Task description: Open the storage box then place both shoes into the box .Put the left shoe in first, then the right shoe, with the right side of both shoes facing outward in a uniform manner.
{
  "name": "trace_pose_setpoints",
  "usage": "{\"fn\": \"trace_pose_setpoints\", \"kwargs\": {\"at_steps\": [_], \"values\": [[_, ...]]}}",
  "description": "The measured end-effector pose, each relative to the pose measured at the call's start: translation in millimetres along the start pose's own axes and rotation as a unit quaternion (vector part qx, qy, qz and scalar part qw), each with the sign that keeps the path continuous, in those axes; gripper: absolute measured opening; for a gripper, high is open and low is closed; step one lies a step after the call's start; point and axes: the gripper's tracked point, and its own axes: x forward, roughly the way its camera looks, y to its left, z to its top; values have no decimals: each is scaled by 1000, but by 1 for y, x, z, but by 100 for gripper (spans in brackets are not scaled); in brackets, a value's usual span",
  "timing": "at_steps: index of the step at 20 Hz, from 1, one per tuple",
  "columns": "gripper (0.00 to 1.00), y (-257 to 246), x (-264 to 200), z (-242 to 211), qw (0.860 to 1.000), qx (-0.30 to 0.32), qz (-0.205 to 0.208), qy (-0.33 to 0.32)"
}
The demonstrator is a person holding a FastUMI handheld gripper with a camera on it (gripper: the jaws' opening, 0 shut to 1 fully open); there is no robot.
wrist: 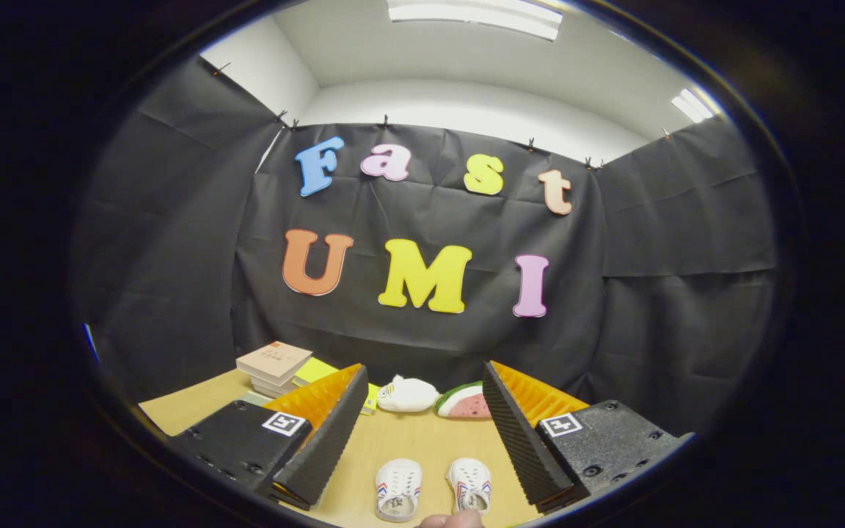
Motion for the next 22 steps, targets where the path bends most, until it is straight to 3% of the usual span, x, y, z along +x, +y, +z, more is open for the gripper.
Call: {"fn": "trace_pose_setpoints", "kwargs": {"at_steps": [6,13,17,22], "values": [[100,-7,6,-10,999,23,7,29],[100,8,8,-54,987,64,104,101],[100,39,7,-90,961,81,211,160],[100,67,16,-143,917,145,291,232]]}}
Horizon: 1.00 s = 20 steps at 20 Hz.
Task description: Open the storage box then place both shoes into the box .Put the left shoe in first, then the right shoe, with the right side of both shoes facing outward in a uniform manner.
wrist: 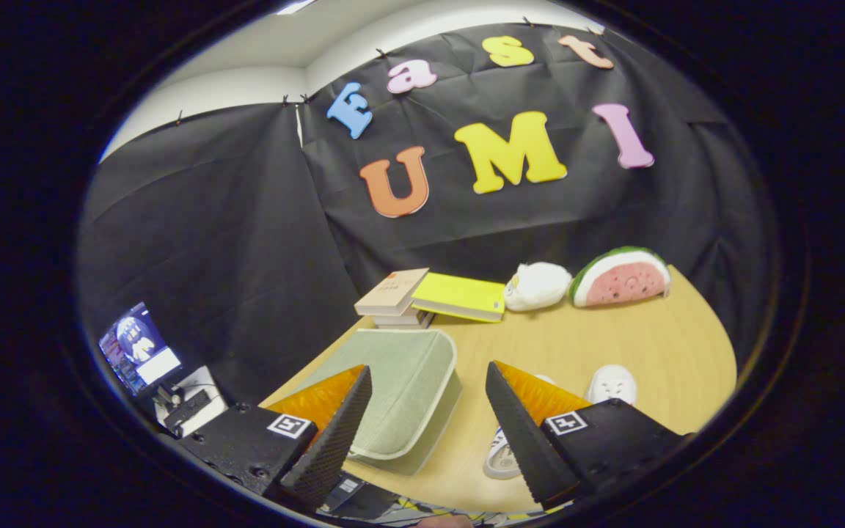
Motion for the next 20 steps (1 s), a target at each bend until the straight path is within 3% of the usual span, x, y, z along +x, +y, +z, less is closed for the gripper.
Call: {"fn": "trace_pose_setpoints", "kwargs": {"at_steps": [4,10,20], "values": [[100,4,31,-44,994,48,58,75],[99,18,59,-78,970,138,132,148],[98,29,85,-81,907,299,210,208]]}}
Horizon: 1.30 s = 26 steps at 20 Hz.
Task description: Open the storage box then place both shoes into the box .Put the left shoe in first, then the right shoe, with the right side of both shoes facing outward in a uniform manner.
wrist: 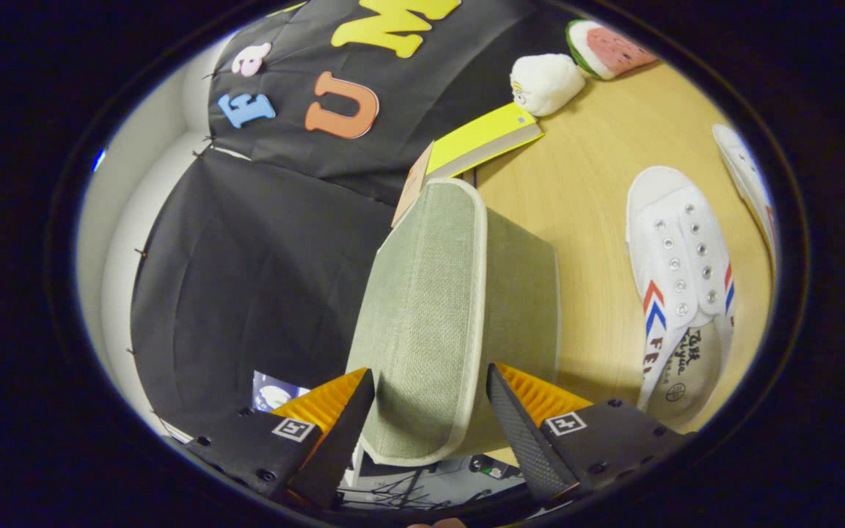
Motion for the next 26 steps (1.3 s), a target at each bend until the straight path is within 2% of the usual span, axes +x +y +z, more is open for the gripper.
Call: {"fn": "trace_pose_setpoints", "kwargs": {"at_steps": [1,4,6,8,10,15,21,23,26], "values": [[97,2,0,2,1000,6,4,2],[75,11,-10,5,1000,-1,0,-1],[47,23,-20,10,1000,-10,-5,-16],[20,28,-24,17,998,-38,-34,-37],[6,44,-27,16,997,-59,-41,-36],[5,111,-29,26,993,-94,-24,-60],[6,213,32,17,986,-162,2,-46],[6,236,62,6,979,-199,-5,-32],[14,257,103,-7,959,-281,-37,-26]]}}
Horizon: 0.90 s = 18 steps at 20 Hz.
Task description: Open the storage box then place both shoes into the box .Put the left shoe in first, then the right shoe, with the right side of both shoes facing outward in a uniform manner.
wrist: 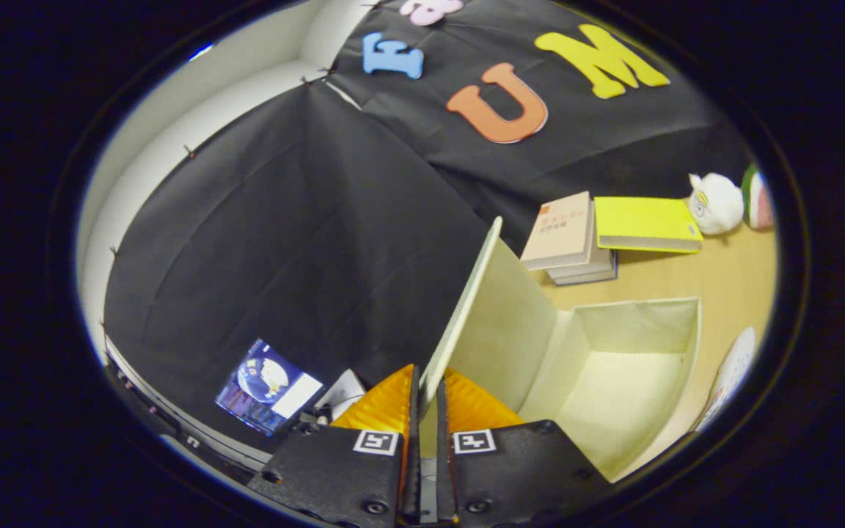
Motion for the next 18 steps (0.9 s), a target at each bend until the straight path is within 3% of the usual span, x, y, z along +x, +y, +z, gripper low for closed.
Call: {"fn": "trace_pose_setpoints", "kwargs": {"at_steps": [5,10,12,18], "values": [[27,14,36,-2,998,-48,-31,-6],[89,3,21,6,991,-85,-93,-45],[97,-11,1,7,986,-89,-126,-61],[99,-65,-88,-2,959,-101,-242,-112]]}}
